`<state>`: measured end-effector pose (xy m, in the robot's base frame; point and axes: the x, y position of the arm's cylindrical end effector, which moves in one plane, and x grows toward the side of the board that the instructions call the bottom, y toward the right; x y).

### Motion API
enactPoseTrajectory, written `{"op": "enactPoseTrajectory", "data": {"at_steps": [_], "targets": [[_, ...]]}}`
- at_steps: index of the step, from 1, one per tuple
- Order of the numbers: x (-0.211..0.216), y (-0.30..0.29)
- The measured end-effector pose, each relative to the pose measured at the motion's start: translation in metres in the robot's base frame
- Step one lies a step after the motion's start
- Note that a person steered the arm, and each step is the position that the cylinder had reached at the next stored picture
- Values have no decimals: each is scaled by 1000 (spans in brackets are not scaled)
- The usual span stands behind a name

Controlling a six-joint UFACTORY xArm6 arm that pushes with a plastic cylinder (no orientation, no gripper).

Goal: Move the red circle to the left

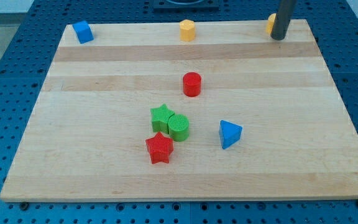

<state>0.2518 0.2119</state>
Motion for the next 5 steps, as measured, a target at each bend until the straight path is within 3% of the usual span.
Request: {"op": "enactPoseTrajectory", "data": {"at_steps": [1, 3, 5], "targets": [[28, 15], [124, 60], [128, -25]]}}
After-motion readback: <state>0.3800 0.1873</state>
